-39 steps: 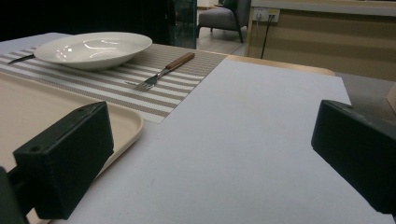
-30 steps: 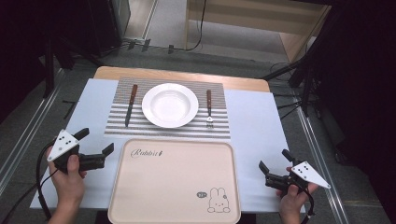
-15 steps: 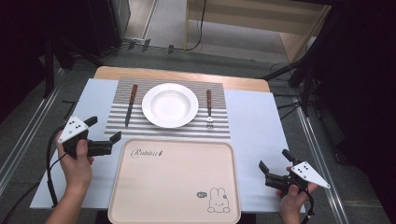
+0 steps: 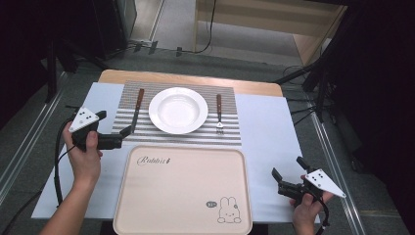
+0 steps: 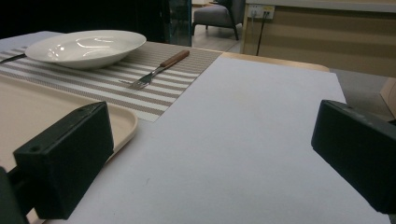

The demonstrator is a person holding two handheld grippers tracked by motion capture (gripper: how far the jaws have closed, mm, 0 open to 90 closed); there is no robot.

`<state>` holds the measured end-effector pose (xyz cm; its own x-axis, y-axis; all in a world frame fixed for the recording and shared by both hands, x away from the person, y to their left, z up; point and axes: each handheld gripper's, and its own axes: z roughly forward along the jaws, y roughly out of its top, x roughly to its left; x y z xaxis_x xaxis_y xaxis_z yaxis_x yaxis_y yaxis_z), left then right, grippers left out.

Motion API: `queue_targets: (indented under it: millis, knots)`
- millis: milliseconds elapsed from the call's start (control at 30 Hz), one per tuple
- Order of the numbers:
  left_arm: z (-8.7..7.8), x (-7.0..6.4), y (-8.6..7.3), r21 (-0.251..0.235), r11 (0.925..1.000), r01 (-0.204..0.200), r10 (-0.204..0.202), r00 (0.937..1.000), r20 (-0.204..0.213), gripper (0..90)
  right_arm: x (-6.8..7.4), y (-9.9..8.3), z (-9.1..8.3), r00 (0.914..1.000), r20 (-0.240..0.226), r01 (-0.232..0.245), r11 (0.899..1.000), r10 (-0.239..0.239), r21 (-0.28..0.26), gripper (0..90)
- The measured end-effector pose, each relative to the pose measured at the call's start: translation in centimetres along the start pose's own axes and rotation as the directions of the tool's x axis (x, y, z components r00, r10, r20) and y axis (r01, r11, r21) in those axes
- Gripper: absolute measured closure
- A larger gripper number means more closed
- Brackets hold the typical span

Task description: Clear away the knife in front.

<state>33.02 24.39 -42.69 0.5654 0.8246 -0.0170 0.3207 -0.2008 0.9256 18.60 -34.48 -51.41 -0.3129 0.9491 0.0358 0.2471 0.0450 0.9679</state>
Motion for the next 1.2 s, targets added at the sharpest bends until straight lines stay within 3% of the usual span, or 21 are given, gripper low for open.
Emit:
queue_targets:
  millis: [333,433,500,667,1200]
  knots:
    - [2.2,0.0,1.3,0.024,0.9997,-0.008,0.008,1.0,0.003,0.0,0.0,0.0,0.0,1.0,-0.004,0.0,1.0,0.0,0.001,0.0]
    - [2.7,0.0,1.7,0.019,0.9998,0.002,-0.001,0.9993,-0.037,0.0,0.0,0.0,0.0,1.0,-0.004,0.0,1.0,0.0,0.002,0.0]
    - [3.1,0.3,1.9,0.024,0.9997,0.009,-0.008,0.9994,-0.033,0.0,0.0,0.0,0.0,1.0,-0.005,0.001,1.0,-0.001,0.003,0.0]
    - [4.3,0.7,2.4,0.066,0.9978,0.009,-0.006,0.9992,-0.04,0.0,-0.1,0.0,0.0,1.0,-0.009,0.0,1.0,0.0,0.003,0.0]
    - [7.3,1.9,3.7,0.145,0.9874,0.063,-0.057,0.9972,-0.048,0.0,-0.1,0.0,0.1,0.9999,-0.013,0.002,1.0,-0.002,0.007,0.0]
